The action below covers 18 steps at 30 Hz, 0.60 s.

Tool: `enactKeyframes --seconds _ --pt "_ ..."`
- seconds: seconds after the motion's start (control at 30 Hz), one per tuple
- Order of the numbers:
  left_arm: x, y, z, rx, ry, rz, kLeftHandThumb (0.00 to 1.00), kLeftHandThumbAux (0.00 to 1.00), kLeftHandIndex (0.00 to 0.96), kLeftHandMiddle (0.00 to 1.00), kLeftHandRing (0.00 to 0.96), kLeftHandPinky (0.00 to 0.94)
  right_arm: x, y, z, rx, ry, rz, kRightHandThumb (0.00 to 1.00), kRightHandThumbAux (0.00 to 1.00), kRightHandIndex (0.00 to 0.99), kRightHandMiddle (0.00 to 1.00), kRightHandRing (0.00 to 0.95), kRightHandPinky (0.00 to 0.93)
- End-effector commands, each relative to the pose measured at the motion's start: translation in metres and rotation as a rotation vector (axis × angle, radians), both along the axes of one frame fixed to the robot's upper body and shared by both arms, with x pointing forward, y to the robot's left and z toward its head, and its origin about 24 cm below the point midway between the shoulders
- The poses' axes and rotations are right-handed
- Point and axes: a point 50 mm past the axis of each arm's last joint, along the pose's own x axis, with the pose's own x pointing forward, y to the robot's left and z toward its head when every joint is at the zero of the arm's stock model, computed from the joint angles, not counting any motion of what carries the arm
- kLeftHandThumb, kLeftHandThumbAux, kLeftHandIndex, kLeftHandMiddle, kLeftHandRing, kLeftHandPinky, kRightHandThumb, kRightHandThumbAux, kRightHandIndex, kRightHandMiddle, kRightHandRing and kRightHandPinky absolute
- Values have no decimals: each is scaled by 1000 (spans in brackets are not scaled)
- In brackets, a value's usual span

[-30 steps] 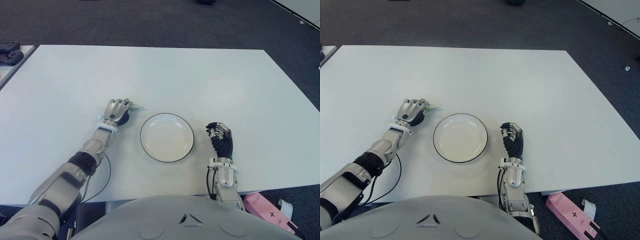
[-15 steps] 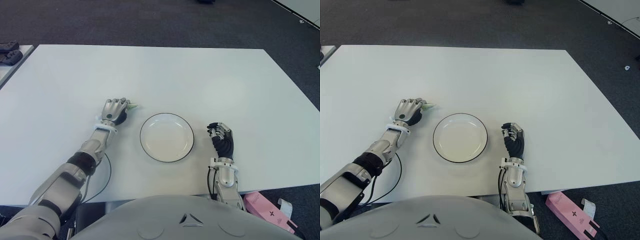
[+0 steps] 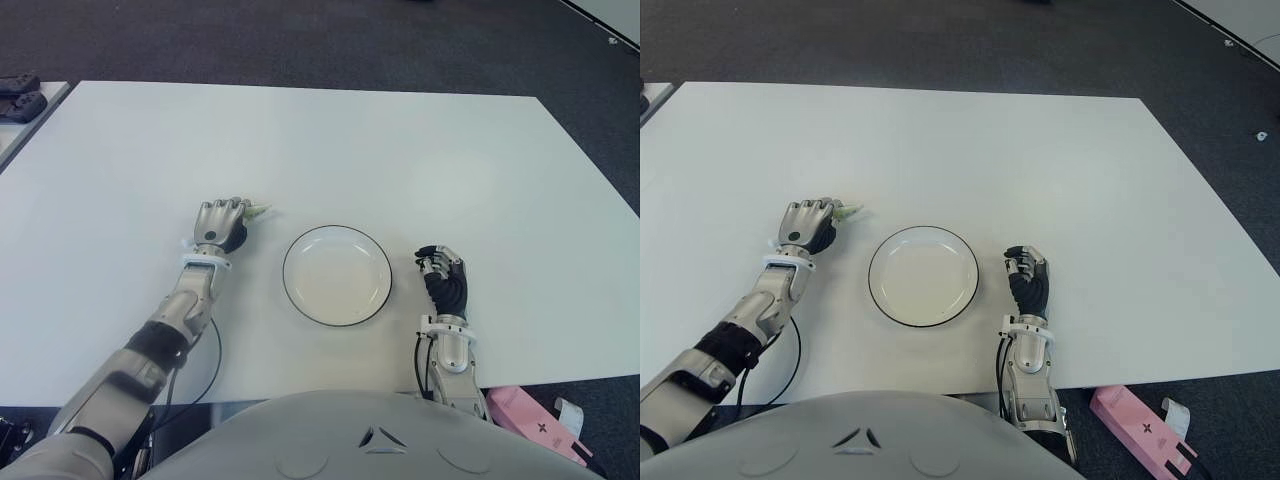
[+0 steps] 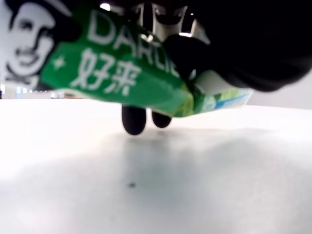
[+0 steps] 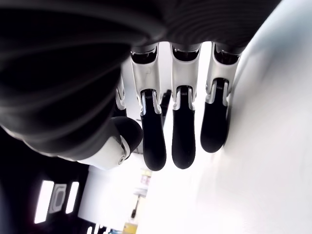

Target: Put the toothpaste on the table into the plate.

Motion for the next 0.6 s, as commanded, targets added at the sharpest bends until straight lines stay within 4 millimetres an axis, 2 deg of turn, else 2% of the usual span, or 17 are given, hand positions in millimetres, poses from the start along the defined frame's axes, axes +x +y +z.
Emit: enactKeyframes --seconds 0.03,0.07,0.1,0.17,0.23,0.37,0.6 --pt "4 -8 18 -41 -80 -33 947 653 378 506 530 839 4 4 0 3 5 14 706 727 424 473 458 466" --pt "4 -13 24 -56 -103 -51 947 653 378 506 531 842 4 4 0 3 5 16 706 727 424 473 459 466" --pt "4 -16 28 -66 -120 -64 912 659 385 518 655 854 4 4 0 3 5 17 706 727 424 473 459 464" --pt "4 -21 35 -83 -146 -85 876 665 392 531 789 868 4 4 0 4 4 19 706 727 424 473 460 461" --pt "3 -26 42 -100 -174 -106 864 667 397 536 838 875 5 4 0 5 2 19 706 727 424 472 459 460" --pt "1 -38 54 -127 -247 -157 855 666 408 544 892 891 5 5 0 7 -2 20 706 726 424 468 455 454" --pt "-2 -61 66 -164 -308 -269 855 664 417 547 912 893 5 6 0 4 -12 22 706 726 424 467 453 456"
